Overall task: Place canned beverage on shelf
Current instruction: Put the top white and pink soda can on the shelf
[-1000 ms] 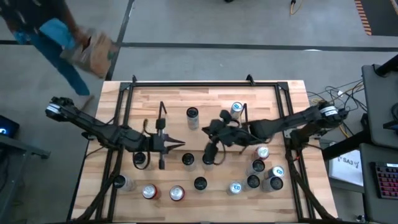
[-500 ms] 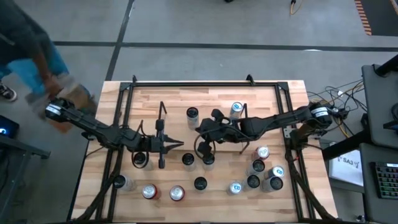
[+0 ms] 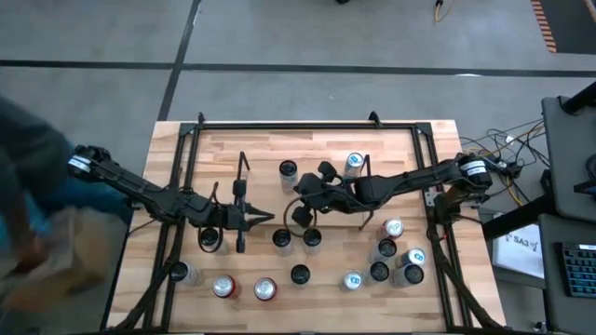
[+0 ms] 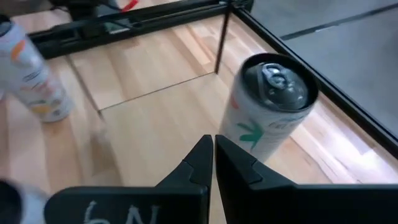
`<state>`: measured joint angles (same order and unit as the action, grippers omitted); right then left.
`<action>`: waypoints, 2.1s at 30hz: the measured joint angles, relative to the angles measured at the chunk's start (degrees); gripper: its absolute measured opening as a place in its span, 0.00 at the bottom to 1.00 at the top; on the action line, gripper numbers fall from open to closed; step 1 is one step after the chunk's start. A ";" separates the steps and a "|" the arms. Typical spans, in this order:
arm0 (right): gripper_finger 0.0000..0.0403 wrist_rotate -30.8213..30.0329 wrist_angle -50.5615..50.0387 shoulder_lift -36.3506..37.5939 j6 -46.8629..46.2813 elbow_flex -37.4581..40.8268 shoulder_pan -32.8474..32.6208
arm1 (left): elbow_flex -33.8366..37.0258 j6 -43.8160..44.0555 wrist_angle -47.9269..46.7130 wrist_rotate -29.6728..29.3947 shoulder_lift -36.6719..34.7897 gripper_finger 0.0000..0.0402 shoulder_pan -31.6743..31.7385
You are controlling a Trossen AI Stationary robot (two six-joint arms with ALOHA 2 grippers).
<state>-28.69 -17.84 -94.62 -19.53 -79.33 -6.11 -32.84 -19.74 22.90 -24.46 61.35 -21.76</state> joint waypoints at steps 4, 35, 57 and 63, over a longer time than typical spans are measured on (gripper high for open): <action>0.02 0.21 0.14 -0.77 0.00 0.00 2.55 | -0.09 -0.68 0.04 -0.53 -0.16 0.00 0.00; 0.02 11.93 6.20 -3.33 1.92 0.00 7.67 | -0.04 -1.21 0.43 -0.68 -0.30 0.00 0.48; 0.02 9.83 6.21 -3.53 2.17 -0.02 9.50 | -0.02 -1.21 0.46 -0.66 -0.27 0.00 0.68; 0.02 12.66 6.03 -2.57 1.19 0.00 7.16 | -0.02 -1.21 0.44 -0.68 -0.27 0.00 0.79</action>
<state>-16.03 -11.81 -97.19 -18.34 -79.33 1.05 -32.86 -20.95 23.33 -25.15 61.08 -20.97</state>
